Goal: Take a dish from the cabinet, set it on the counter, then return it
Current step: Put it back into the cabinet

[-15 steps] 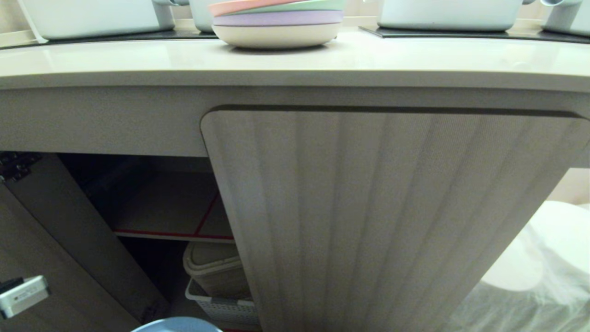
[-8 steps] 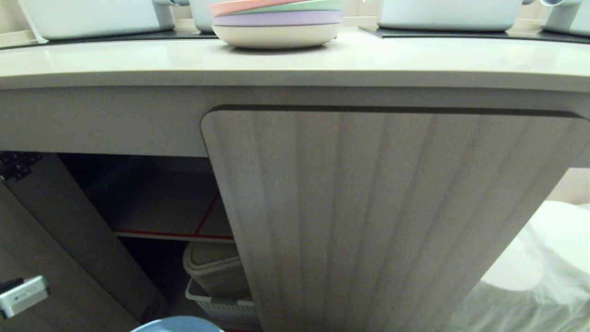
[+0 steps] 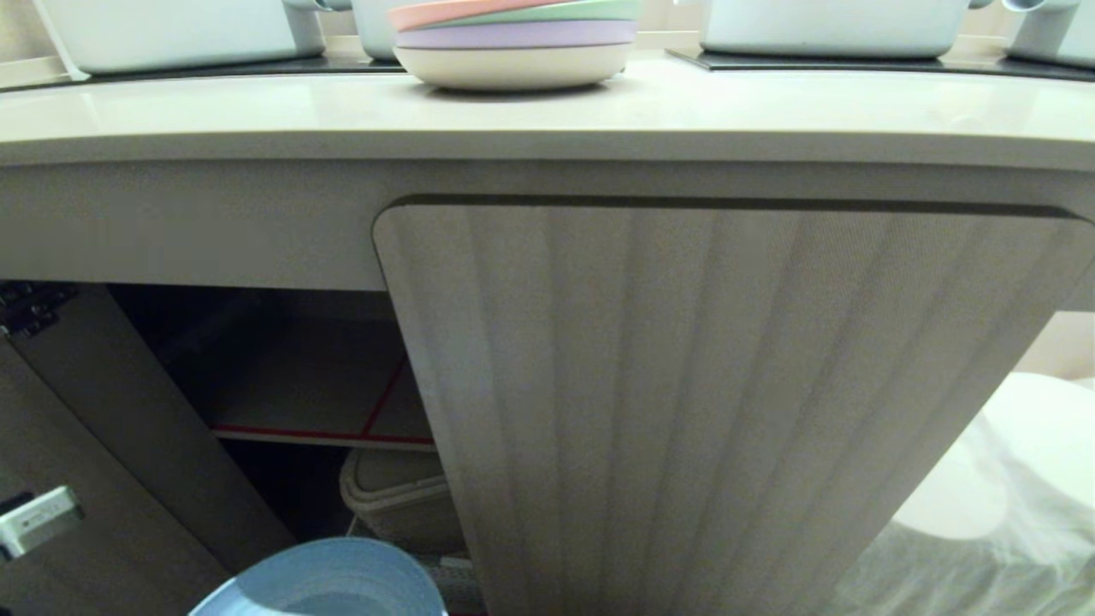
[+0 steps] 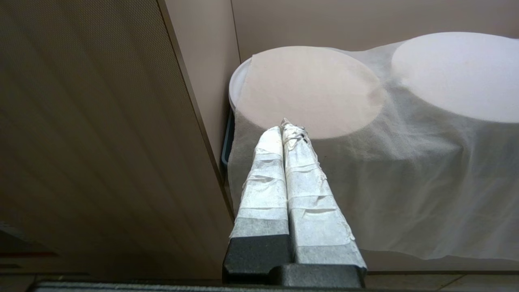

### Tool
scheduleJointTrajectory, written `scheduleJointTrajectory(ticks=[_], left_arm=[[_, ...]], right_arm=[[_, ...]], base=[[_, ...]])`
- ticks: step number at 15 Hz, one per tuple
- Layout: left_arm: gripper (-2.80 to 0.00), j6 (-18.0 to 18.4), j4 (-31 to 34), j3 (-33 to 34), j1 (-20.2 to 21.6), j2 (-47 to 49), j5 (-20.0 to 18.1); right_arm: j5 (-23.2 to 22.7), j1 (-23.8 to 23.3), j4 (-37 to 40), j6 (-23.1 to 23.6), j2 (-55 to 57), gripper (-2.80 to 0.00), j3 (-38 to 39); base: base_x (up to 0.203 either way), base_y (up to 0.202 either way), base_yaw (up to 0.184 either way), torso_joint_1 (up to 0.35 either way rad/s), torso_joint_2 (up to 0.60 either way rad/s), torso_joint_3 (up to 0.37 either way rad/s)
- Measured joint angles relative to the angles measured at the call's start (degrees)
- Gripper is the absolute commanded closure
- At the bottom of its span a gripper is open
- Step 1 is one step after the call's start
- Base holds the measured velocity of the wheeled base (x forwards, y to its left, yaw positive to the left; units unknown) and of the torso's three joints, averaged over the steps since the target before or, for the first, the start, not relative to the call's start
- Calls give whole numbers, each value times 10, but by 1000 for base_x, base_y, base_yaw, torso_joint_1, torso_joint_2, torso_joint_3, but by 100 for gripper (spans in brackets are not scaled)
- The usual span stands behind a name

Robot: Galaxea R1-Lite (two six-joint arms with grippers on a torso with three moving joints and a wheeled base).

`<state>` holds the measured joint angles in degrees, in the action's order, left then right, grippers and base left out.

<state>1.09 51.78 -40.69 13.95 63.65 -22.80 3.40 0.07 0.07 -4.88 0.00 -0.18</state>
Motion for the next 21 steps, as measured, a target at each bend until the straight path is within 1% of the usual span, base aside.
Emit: scheduleJointTrajectory(ticks=[5, 8, 12, 17, 21], left_arm=[[0, -4, -13, -3, 7, 6, 2], [0, -4, -24, -7, 13, 10, 9], [0, -3, -37, -7, 46, 16, 10], [0, -3, -38, -3, 86, 25, 10], [0, -6, -64, 2, 99, 42, 10]], right_arm=[[0, 0, 0, 0, 0, 0, 0], [0, 0, 0, 0, 0, 0, 0], [0, 0, 0, 0, 0, 0, 0], [0, 0, 0, 0, 0, 0, 0], [0, 0, 0, 0, 0, 0, 0]], base=[[0, 0, 0, 0, 0, 0], [0, 0, 0, 0, 0, 0], [0, 0, 0, 0, 0, 0], [0, 0, 0, 0, 0, 0], [0, 0, 0, 0, 0, 0]])
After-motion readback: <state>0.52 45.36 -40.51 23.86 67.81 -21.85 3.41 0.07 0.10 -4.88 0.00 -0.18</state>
